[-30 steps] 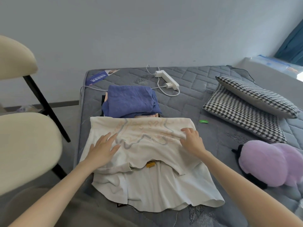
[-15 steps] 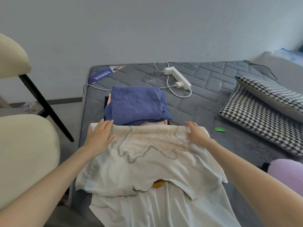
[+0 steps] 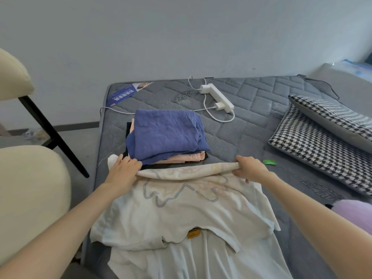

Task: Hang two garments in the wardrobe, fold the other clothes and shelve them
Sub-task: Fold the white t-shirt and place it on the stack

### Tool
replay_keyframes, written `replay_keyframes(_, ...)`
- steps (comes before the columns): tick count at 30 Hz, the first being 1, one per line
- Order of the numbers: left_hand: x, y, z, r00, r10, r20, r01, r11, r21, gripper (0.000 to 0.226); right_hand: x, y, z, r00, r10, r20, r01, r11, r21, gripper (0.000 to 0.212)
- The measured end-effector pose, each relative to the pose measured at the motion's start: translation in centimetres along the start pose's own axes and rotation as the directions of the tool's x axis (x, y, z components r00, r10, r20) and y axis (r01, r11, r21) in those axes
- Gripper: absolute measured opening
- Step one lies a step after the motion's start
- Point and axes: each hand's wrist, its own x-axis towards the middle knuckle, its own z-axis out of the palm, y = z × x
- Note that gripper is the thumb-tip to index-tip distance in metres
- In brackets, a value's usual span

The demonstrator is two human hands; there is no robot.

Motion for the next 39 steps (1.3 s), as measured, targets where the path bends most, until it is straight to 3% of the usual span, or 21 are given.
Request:
replay_keyframes(5,-1.3,-1.5,-1.9,0.995,-0.066,-0.070,0.045,0.963,-0.265,0.016,-2.4,-0.1,-3.1,0.997,-0.068,-0.042,0.075,0.982,0.174,0.017)
replay_keyframes(8,-1.8,-2.1,-4.6,0.982,-0.051,-0.180,0.011,0.976,-0.217,0.027,-3.7,-0.1,-5.3,0.988,-0.081,-0.134,0.102,0.982,0.157,0.019)
replay_keyframes(10,-2.3,-2.4,-7.2,0.960,-0.041,-0.276,0.000,0.989,-0.147,0.031,-5.0,0.1,-7.0,0.957,-0.079,-0.280,0.128,0.978,0.162,0.018)
replay_keyframes(13,-2.8,-2.6,-11.5,0.917,-0.095,-0.387,0.026,0.984,-0.179,0.019,-6.7,0.4,-10.3,0.804,-0.066,-0.591,0.204,0.964,0.171,0.016)
replay_keyframes(16,-3.9,-2.0,-16.6,0.897,-0.217,-0.385,0.094,0.945,-0.314,0.008,-8.6,0.5,-14.2,0.737,-0.037,-0.675,0.203,0.965,0.168,0.013)
replay_keyframes(19,-5.5,-1.6,-20.8,0.844,-0.198,-0.499,0.054,0.956,-0.288,0.006,-10.5,0.9,-17.8,0.630,-0.015,-0.777,0.246,0.952,0.181,0.011)
replay_keyframes(24,-8.5,-1.4,-26.3,0.642,-0.152,-0.751,-0.116,0.949,-0.292,0.028,-14.7,1.3,-22.5,0.531,0.119,-0.839,0.280,0.910,0.306,0.016)
replay_keyframes(28,-10.7,-0.7,-28.8,0.553,-0.103,-0.827,-0.119,0.972,-0.201,0.053,-17.8,0.9,-24.1,0.446,0.192,-0.874,0.275,0.900,0.338,0.019)
replay_keyframes(32,-12.8,0.1,-30.7,0.504,-0.151,-0.850,-0.110,0.965,-0.237,0.066,-21.4,0.4,-25.0,0.237,0.291,-0.927,0.211,0.916,0.342,0.016)
replay_keyframes(35,-14.2,0.3,-31.9,0.445,-0.242,-0.862,-0.106,0.942,-0.319,0.070,-23.3,0.4,-25.0,0.099,0.320,-0.942,0.266,0.904,0.335,0.014)
replay_keyframes(37,-14.8,0.4,-32.2,0.425,-0.294,-0.856,-0.108,0.923,-0.371,0.072,-23.7,0.6,-24.9,0.090,0.344,-0.935,0.258,0.898,0.355,0.018)
replay_keyframes(39,-14.6,0.4,-31.7,0.494,-0.288,-0.820,-0.062,0.930,-0.364,0.070,-23.2,0.9,-24.4,0.217,0.340,-0.915,0.156,0.913,0.376,0.022)
